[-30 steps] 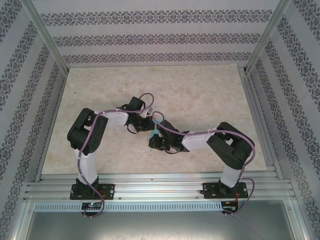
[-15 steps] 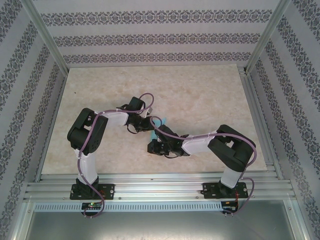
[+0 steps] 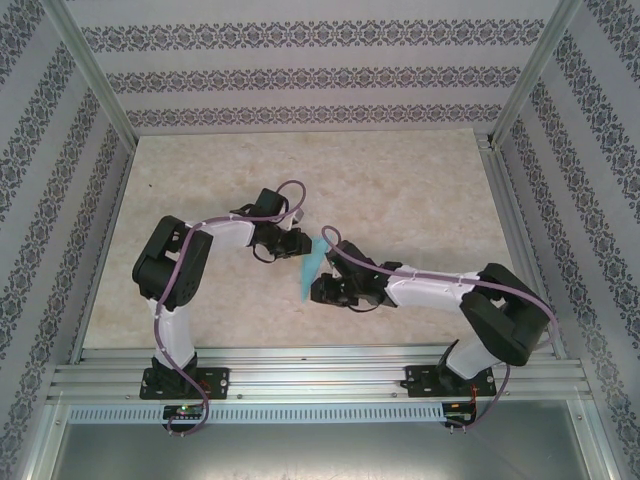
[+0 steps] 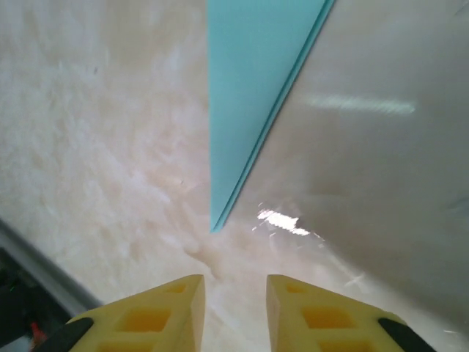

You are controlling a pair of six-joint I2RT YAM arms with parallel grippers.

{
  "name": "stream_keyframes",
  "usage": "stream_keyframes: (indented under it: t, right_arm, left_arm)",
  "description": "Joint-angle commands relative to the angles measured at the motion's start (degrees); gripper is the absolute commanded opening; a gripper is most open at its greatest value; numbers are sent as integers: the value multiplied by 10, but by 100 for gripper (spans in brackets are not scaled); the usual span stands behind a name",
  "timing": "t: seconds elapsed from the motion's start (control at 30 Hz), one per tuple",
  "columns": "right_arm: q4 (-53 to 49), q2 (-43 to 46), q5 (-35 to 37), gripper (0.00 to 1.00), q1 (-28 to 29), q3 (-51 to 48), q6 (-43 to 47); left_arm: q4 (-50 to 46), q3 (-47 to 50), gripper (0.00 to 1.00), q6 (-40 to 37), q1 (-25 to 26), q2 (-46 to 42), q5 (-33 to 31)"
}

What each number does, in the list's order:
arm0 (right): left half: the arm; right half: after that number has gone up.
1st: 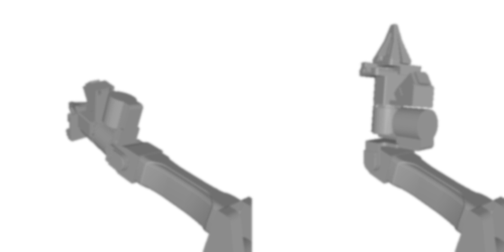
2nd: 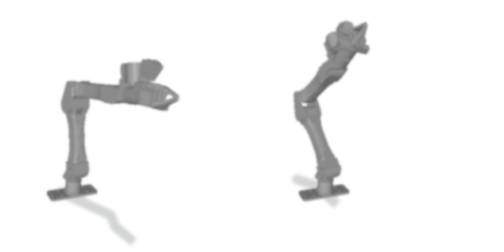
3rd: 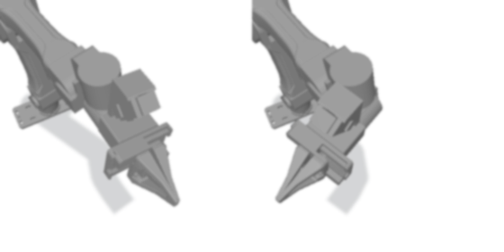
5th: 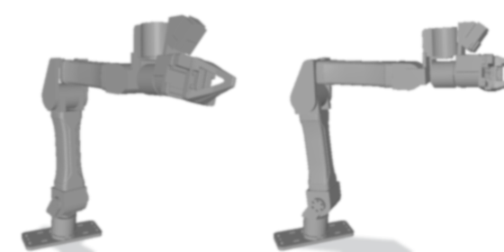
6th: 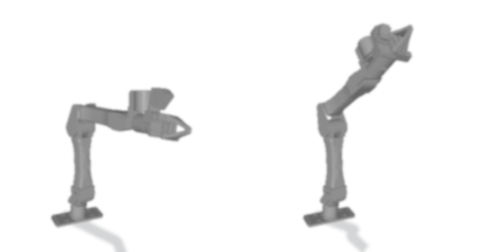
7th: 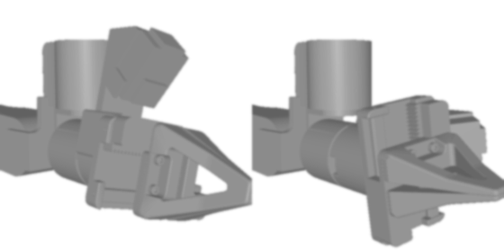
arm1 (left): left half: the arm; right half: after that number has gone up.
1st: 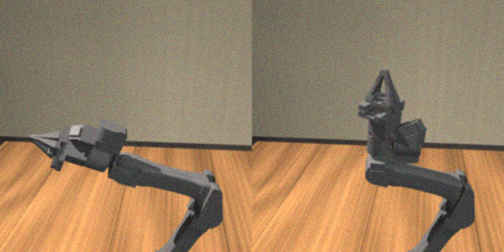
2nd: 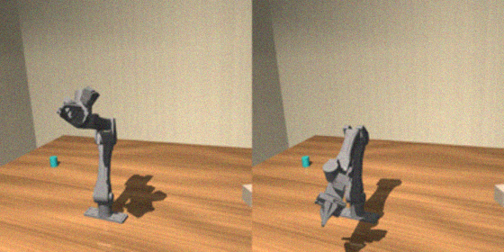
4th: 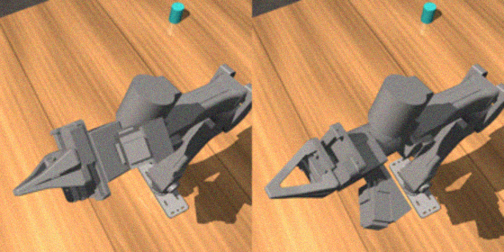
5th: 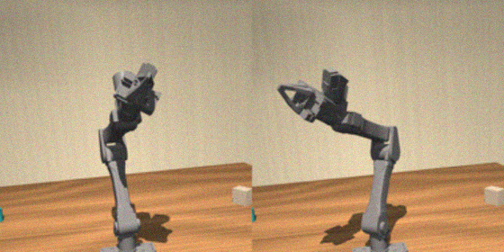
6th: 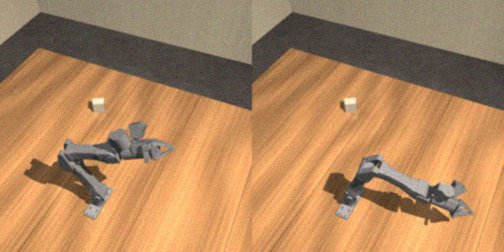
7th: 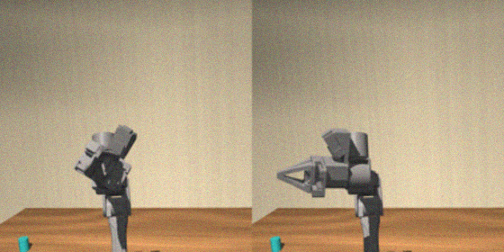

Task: Fold a paper plane with a square sheet of paper (fold left side to right side)
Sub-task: Fold the wing for the fifth time at the center of the table, then turn over the paper plane at the center of the table.

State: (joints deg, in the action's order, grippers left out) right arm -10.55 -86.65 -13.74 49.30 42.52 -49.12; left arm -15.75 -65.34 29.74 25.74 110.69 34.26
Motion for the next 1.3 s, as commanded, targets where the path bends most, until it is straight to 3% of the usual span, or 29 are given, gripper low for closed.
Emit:
stream_keyframes:
  t: [0.0,0.23,0.43,0.6,0.77,0.9,1.03,1.27]
  right_arm:
    - [-173,32,134,33,0,72,89]
    - [-233,-37,243,47,25,181,97]
    - [-250,-152,279,56,41,281,79]
    - [-272,-239,295,56,43,343,86]
    - [-292,-265,319,46,36,349,91]
    - [-250,-221,296,20,25,297,98]
    - [-185,-150,220,0,13,238,137]
    - [-20,-52,9,0,-33,108,165]
  left_arm:
    - [-22,-36,33,-4,-27,-68,28]
    - [-52,0,52,-8,-100,-168,6]
    - [-44,108,58,7,-163,-253,-34]
    - [-43,163,60,9,-174,-292,-62]
    - [-32,183,61,15,-174,-297,-56]
    - [-19,186,62,22,-174,-292,-37]
    - [-22,182,63,23,-173,-297,-34]
    - [-9,185,63,39,-166,-319,15]
